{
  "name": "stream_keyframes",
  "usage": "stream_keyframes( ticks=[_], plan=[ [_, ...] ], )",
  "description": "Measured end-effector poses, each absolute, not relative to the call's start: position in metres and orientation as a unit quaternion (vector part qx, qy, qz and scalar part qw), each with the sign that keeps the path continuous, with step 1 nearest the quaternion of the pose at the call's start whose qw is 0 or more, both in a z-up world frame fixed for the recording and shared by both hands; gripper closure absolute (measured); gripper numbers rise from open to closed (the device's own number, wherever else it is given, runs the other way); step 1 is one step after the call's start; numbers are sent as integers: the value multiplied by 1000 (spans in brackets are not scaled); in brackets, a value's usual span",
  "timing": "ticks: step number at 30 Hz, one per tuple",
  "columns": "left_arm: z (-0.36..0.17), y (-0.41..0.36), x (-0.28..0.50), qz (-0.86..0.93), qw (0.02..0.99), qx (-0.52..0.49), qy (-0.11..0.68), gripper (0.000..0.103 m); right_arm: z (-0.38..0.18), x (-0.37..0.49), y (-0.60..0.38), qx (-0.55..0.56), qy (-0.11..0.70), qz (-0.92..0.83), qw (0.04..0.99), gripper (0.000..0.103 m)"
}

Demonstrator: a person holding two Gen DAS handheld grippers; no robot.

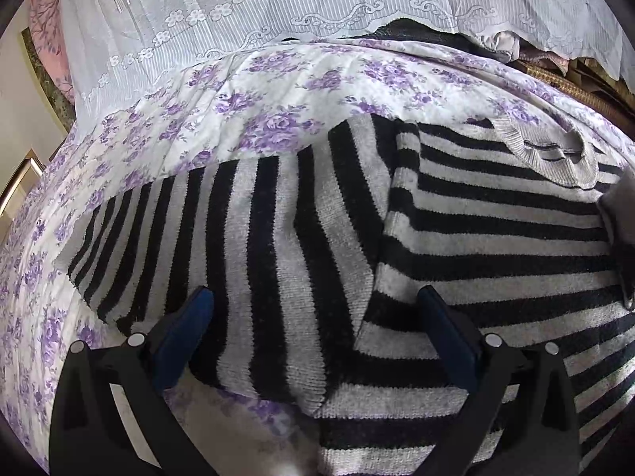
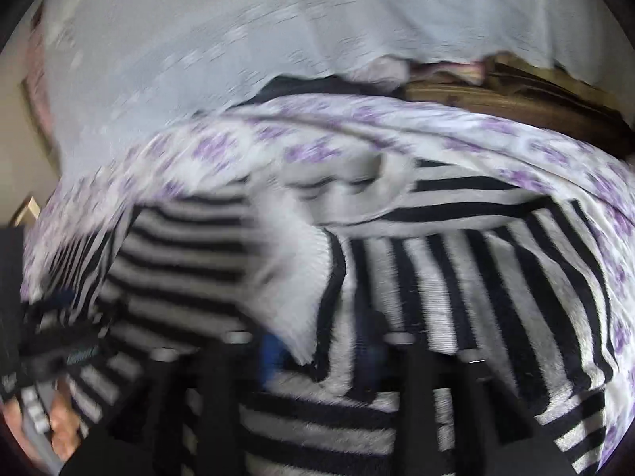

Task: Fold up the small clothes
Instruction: 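Fold the held sleeve across the sweater body and open the right tool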

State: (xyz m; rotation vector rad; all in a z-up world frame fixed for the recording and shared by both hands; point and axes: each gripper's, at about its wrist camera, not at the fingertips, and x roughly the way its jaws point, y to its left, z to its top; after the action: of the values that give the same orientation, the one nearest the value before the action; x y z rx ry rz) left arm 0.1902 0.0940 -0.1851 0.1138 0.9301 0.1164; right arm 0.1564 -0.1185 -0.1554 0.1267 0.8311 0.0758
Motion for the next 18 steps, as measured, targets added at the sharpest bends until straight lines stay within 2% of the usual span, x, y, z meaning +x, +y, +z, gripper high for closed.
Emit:
stream_keyframes(
  ticks=[4, 7, 9, 11, 14, 18],
  plan=[
    [-185, 94, 190, 56, 891, 55, 448, 4, -136, 133, -99, 0, 356, 57, 933, 56],
    [-185, 94, 190, 56, 891, 55, 448, 4, -118, 123, -122, 61, 309, 29, 949, 56],
    [-185, 94, 191, 57, 890, 55, 448, 4, -120, 124, -140, 113, 305, 34, 945, 58],
    [-186, 93, 191, 58, 890, 57, 448, 4, -132, 133, -149, 144, 333, 46, 931, 59],
    [-186, 93, 191, 57, 890, 58, 448, 4, -172, 159, -129, 88, 440, 37, 893, 58],
    [-174, 93, 183, 46, 895, 50, 442, 4, -160, 150, -127, 82, 422, 47, 902, 59]
  ],
)
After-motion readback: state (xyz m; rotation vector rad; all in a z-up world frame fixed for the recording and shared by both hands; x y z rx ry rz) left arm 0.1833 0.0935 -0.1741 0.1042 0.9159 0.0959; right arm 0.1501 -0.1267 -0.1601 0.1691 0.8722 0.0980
